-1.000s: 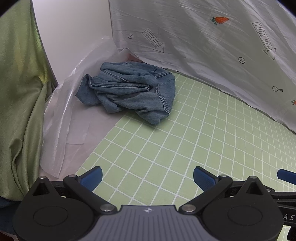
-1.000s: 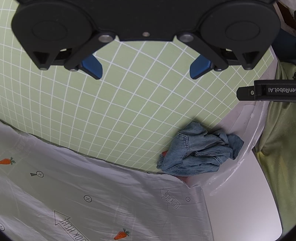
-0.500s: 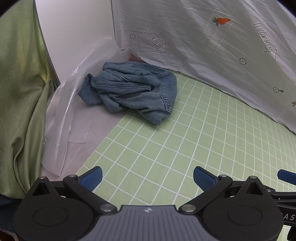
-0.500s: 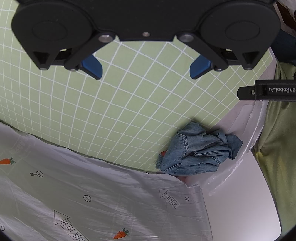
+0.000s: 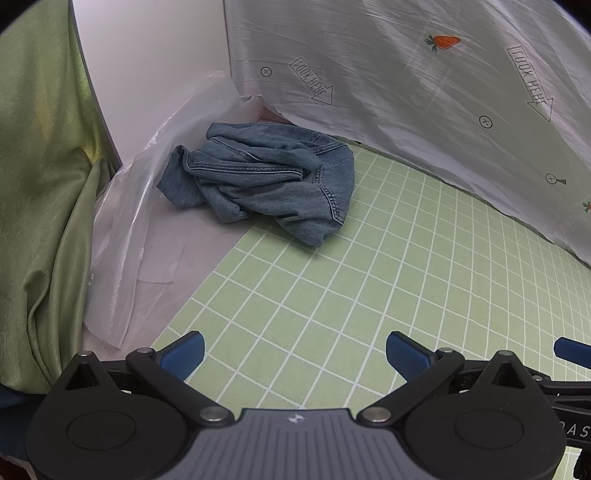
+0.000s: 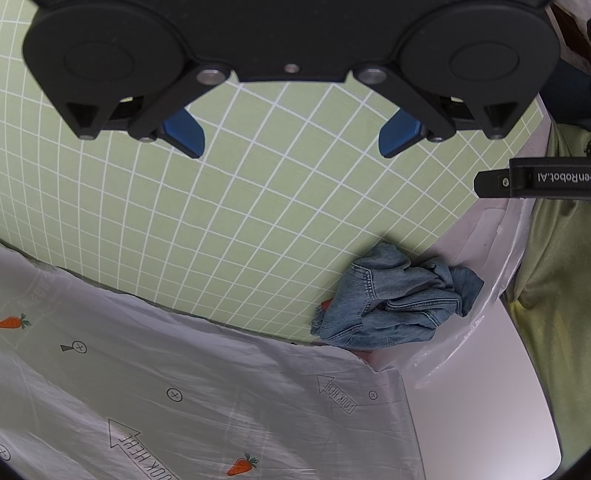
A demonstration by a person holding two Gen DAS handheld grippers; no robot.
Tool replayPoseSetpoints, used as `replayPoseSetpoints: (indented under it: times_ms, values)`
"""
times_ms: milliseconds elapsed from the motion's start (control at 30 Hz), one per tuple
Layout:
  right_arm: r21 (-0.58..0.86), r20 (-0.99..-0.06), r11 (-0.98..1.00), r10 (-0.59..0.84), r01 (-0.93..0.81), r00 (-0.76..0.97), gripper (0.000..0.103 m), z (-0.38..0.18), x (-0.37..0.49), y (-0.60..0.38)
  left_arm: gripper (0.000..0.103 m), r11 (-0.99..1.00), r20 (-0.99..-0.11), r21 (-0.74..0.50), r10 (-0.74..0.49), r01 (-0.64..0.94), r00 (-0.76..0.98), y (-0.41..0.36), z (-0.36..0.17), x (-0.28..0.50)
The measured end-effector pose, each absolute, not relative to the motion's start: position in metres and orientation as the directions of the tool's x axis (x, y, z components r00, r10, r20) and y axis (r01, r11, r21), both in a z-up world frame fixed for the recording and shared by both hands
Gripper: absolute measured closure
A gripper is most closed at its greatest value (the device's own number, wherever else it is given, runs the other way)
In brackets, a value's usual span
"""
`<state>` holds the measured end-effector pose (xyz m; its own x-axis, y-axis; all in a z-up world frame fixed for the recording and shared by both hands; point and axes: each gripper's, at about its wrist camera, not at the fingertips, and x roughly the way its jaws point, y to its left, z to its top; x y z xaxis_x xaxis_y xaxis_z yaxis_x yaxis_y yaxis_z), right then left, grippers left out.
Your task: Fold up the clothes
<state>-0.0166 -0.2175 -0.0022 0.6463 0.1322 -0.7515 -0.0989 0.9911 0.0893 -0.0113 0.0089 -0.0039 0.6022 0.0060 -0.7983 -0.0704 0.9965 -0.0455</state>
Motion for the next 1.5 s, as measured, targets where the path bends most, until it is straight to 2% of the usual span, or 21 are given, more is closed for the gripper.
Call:
replayPoseSetpoints:
  times_ms: [1000, 1333, 1500]
  values:
    - [0.092, -0.763, 0.99, 0.137, -0.103, 0.632, 0.002, -0.016, 0.002, -0.21, 0.0, 0.994, -0.823, -0.039, 0.025, -0.101, 0.568, 0.023, -0.014, 0.01]
    - [0.071, -0.76, 0.993, 0.114, -0.093, 0.64, 0.003, -0.022, 0.067, -0.206, 0.0, 0.982, -0.843, -0.063, 0.045, -0.181, 0.536, 0.055, -0.033, 0.075]
    - [0.085, -0.759, 0.993, 0.118, -0.082, 0.641, 0.01, -0.03, 0.124, -0.202, 0.001, 0.971, -0.853, -0.061, 0.069, -0.229, 0.517, 0.077, -0.049, 0.127]
